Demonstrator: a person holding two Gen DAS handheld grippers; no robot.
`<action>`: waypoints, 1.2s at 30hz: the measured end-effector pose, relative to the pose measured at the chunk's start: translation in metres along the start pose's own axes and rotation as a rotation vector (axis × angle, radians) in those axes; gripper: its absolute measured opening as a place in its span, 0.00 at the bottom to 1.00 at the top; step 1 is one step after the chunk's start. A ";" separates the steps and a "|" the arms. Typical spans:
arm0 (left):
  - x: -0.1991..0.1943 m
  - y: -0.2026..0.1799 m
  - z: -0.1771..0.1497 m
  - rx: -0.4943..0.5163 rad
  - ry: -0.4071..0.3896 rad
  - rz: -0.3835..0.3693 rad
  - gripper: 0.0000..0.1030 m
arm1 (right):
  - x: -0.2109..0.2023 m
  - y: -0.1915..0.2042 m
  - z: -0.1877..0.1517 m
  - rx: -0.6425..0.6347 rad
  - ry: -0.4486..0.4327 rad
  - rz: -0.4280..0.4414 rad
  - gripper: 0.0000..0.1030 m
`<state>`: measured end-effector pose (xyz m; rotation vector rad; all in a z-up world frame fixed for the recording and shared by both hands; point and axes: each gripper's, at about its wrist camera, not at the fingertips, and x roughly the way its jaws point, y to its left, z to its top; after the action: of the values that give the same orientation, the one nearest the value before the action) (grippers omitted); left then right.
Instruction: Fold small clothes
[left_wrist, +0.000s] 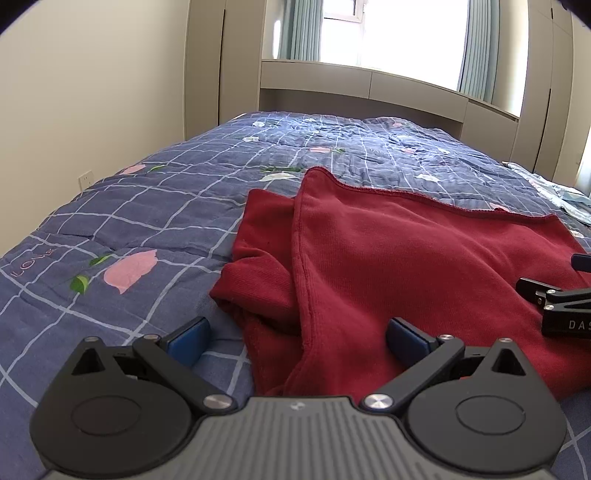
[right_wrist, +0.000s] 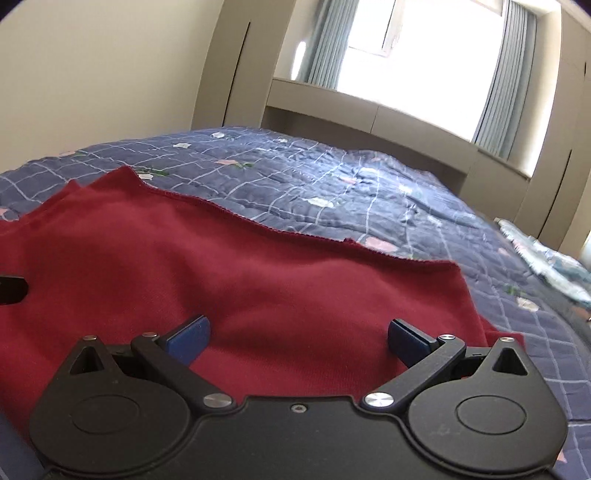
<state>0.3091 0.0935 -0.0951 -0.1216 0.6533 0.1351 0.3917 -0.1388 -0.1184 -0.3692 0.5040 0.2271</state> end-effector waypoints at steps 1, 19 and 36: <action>0.000 0.000 0.000 0.000 0.000 0.000 1.00 | 0.000 0.004 0.000 -0.023 -0.009 -0.018 0.99; -0.001 0.000 0.000 0.000 0.000 -0.001 1.00 | -0.006 0.002 0.002 -0.023 0.008 -0.019 0.99; 0.000 0.000 -0.001 0.000 -0.002 -0.001 1.00 | -0.049 0.014 -0.022 0.029 0.040 0.137 0.99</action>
<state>0.3085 0.0933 -0.0954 -0.1211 0.6509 0.1346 0.3363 -0.1410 -0.1152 -0.3119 0.5724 0.3450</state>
